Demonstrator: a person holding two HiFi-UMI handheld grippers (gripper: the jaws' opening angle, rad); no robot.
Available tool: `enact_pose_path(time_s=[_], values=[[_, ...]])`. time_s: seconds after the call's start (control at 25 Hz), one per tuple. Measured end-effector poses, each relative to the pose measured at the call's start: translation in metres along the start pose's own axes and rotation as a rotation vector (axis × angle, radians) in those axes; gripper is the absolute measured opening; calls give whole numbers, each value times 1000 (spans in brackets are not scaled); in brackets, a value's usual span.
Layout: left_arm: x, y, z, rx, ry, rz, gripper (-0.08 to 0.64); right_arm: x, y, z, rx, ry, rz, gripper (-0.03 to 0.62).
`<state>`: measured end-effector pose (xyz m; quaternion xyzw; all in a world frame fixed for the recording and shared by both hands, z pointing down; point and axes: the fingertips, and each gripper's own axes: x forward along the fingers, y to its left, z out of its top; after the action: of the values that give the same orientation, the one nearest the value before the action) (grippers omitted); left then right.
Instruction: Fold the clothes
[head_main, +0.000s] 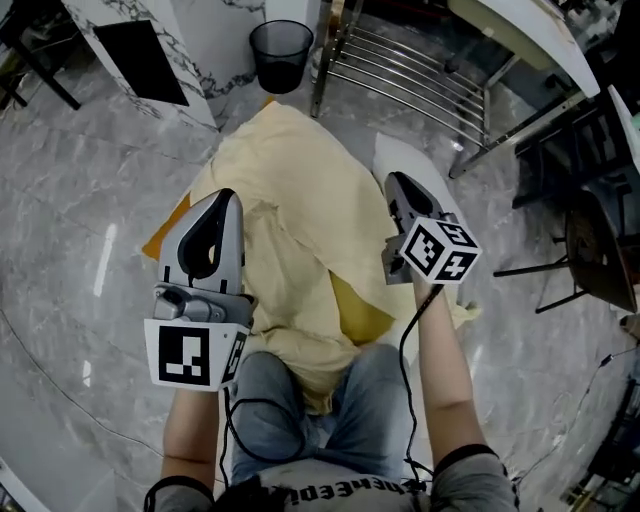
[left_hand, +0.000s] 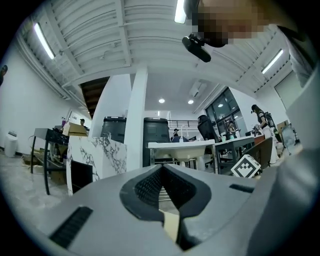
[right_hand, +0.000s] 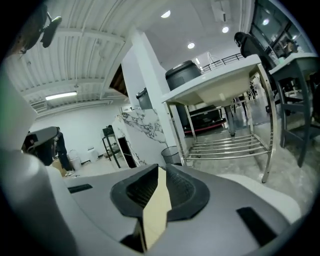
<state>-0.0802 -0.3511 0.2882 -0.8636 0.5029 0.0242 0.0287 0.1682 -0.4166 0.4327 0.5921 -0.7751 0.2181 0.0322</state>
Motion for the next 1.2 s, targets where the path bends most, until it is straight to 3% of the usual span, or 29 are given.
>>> enact_pose_path(time_s=[0.36, 0.68, 0.92, 1.2], values=[[3, 35, -67, -33, 45, 7, 3, 57, -69, -97, 60, 205, -73, 118], [19, 44, -96, -32, 56, -4, 3, 92, -106, -151, 46, 378, -85, 163], [32, 41, -111, -26, 78, -16, 3, 117, -135, -172, 61, 442, -115, 183], [43, 52, -127, -24, 104, 5, 3, 135, -147, -195, 139, 464, -95, 210]])
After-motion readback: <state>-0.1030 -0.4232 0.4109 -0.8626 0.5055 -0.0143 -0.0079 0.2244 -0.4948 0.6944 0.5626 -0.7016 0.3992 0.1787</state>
